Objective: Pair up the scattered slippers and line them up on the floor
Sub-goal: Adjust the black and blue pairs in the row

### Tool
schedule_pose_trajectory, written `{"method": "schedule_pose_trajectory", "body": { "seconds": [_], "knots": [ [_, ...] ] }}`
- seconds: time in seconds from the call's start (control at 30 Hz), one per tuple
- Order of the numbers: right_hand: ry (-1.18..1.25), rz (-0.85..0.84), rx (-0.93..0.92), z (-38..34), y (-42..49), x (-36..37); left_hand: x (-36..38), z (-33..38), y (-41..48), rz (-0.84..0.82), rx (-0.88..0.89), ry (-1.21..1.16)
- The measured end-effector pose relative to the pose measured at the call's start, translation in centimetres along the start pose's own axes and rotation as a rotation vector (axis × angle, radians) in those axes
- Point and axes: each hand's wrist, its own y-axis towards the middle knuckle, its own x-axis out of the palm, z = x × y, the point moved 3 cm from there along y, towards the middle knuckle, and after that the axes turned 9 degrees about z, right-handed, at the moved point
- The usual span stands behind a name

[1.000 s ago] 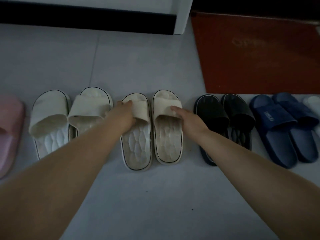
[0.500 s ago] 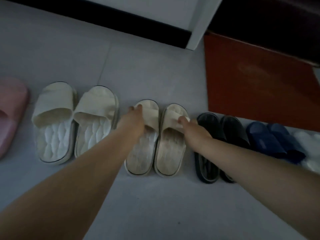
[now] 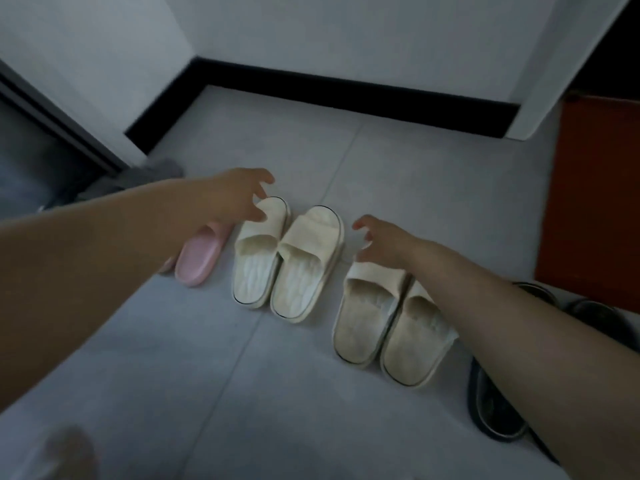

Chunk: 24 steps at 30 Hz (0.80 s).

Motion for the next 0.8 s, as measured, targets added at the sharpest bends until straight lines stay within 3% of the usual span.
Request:
{"method": "schedule_pose_trajectory", "body": {
  "seconds": [0.13,0.33,0.53,0.8],
  "knots": [
    [-0.136,-0.082,0.050,-1.9,3.5,5.2,3.1,-5.5,2.6,0.050,0.076,0.177],
    [-0.327,-0.007,0.338,-3.3,6.5,9.9,9.9,-13.7,6.8,-0.161,0.242,0.279],
    [-0.302,0.346,0.466,-3.5,6.9,13.4,11.7,-16.1,10.3,-0.132,0.436,0.125],
    [-0.210,0.442,0.605,-5.3,4.8,16.7,12.5,-17.4,9.9,-0.167,0.527,0.031]
  ]
}}
